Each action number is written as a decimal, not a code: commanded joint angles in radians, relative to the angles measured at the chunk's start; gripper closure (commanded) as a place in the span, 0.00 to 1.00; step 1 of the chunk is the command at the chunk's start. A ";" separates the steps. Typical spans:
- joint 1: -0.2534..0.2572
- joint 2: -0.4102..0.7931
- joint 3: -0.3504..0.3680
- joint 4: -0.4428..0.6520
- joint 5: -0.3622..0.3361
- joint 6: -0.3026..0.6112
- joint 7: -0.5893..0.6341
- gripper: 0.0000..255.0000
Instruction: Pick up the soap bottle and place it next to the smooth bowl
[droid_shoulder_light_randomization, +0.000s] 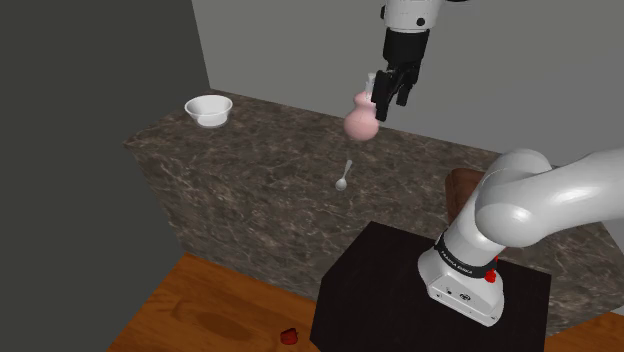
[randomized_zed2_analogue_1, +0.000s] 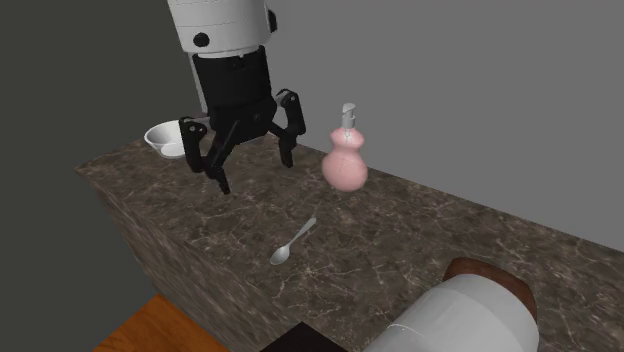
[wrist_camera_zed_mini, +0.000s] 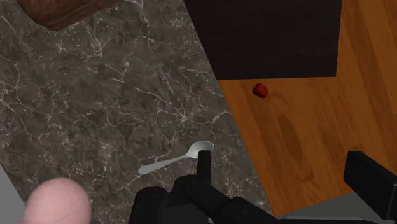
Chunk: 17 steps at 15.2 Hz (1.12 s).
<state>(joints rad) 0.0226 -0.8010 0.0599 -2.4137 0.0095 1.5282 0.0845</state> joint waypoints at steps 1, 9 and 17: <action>0.000 0.000 0.000 0.000 0.000 0.000 0.000 0.00; -0.051 -0.023 -0.206 -0.126 -0.125 0.211 -0.242 0.00; -0.078 0.093 -0.439 -0.144 -0.201 0.452 -0.491 0.00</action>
<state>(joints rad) -0.0570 -0.7281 -0.3521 -2.5621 -0.1886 1.9494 -0.3753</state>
